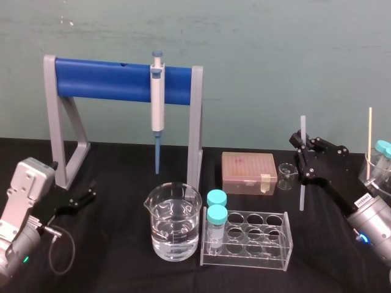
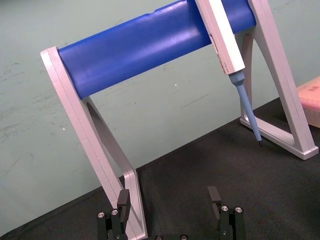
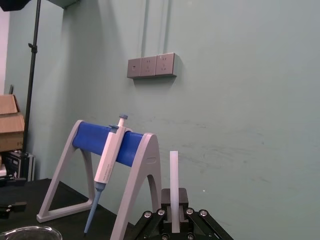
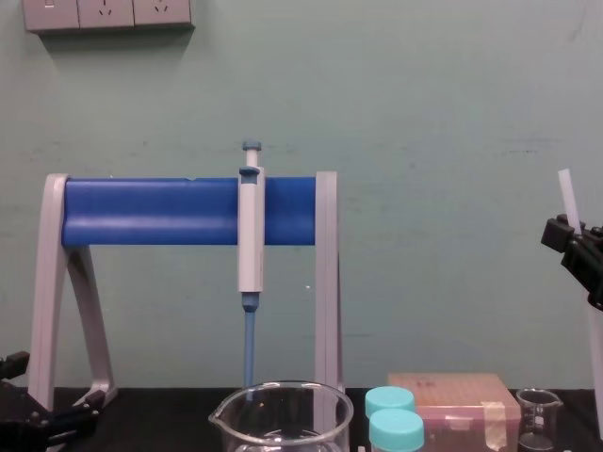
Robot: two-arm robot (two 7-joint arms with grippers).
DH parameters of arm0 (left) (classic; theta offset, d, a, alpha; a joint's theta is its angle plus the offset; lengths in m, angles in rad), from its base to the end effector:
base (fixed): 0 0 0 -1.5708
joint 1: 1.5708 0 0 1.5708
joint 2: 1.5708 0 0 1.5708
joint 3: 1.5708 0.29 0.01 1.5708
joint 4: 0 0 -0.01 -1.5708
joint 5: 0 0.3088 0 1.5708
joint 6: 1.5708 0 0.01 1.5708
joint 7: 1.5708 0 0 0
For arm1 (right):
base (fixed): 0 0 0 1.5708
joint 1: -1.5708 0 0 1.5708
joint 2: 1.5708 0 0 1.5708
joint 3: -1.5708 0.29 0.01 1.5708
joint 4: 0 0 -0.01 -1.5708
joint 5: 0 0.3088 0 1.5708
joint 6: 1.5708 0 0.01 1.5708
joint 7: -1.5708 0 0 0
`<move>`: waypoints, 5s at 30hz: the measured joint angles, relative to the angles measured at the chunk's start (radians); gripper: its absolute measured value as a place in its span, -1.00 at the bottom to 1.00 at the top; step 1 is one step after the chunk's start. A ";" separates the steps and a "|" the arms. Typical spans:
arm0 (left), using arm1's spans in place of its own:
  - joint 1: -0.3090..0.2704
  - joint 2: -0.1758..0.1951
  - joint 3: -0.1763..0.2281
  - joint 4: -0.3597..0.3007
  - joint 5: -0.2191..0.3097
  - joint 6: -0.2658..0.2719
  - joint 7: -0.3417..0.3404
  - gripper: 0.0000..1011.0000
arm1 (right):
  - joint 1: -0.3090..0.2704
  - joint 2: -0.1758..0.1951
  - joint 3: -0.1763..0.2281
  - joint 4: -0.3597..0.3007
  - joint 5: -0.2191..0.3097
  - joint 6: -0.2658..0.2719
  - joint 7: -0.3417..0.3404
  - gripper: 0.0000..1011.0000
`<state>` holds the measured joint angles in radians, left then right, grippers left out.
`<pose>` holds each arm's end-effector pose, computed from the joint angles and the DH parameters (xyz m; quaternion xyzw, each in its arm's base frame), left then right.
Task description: Pick up the stirring rod with one hand, then place it down.
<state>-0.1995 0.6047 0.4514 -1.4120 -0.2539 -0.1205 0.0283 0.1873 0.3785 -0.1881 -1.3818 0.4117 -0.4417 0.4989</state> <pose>0.3581 0.0827 -0.3023 0.1415 -0.1325 0.5799 0.7913 0.3757 -0.0772 -0.2871 0.1089 -0.1562 -0.4588 0.8679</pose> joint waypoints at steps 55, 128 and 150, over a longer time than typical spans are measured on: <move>0.000 0.000 0.000 0.000 0.000 0.000 0.000 0.98 | 0.100 0.000 -0.118 0.137 0.070 0.025 0.198 -0.86; 0.000 0.000 0.000 0.000 0.000 0.000 0.000 0.98 | 0.170 -0.012 -0.162 0.295 0.061 0.052 0.231 0.62; 0.000 0.000 0.000 0.000 0.000 0.000 0.000 0.98 | 0.156 -0.006 -0.160 0.257 0.060 0.060 0.221 0.98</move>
<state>-0.1995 0.6047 0.4513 -1.4120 -0.2538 -0.1205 0.0283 0.3434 0.3723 -0.3478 -1.1245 0.4722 -0.3820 0.7202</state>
